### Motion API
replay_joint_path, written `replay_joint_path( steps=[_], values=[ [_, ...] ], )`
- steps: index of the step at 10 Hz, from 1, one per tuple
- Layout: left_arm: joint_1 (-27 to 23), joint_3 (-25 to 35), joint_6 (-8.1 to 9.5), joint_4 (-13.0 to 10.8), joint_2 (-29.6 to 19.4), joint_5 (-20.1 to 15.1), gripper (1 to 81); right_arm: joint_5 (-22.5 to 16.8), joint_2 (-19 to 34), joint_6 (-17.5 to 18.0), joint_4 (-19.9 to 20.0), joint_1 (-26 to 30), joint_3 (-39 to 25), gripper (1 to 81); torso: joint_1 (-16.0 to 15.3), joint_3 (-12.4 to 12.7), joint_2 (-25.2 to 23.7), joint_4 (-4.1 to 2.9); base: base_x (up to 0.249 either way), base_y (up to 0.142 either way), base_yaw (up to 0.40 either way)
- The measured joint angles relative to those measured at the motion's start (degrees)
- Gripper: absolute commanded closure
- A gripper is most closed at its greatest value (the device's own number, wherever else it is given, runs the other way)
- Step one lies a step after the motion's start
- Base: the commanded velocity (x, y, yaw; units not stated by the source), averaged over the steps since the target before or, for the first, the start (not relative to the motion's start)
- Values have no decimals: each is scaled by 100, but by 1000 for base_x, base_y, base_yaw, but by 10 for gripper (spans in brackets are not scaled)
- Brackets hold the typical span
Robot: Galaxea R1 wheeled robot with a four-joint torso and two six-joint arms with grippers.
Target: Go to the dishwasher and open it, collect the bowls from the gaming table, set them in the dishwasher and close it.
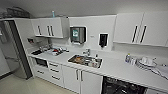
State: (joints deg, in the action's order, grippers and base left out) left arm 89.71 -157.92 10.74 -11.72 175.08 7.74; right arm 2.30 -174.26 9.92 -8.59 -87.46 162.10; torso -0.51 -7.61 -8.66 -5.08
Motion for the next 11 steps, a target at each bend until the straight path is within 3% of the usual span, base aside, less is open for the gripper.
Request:
replay_joint_path(
  steps=[7,11],
  values=[
    [-138,0,0,0,2,-28,10,0,-55,0,2,0,-7,10,0,0,0,0,0,0,356],
    [-232,0,0,0,2,-446,10,11,-63,0,0,9,-5,10,0,0,0,0,0,0,355]
  ],
)
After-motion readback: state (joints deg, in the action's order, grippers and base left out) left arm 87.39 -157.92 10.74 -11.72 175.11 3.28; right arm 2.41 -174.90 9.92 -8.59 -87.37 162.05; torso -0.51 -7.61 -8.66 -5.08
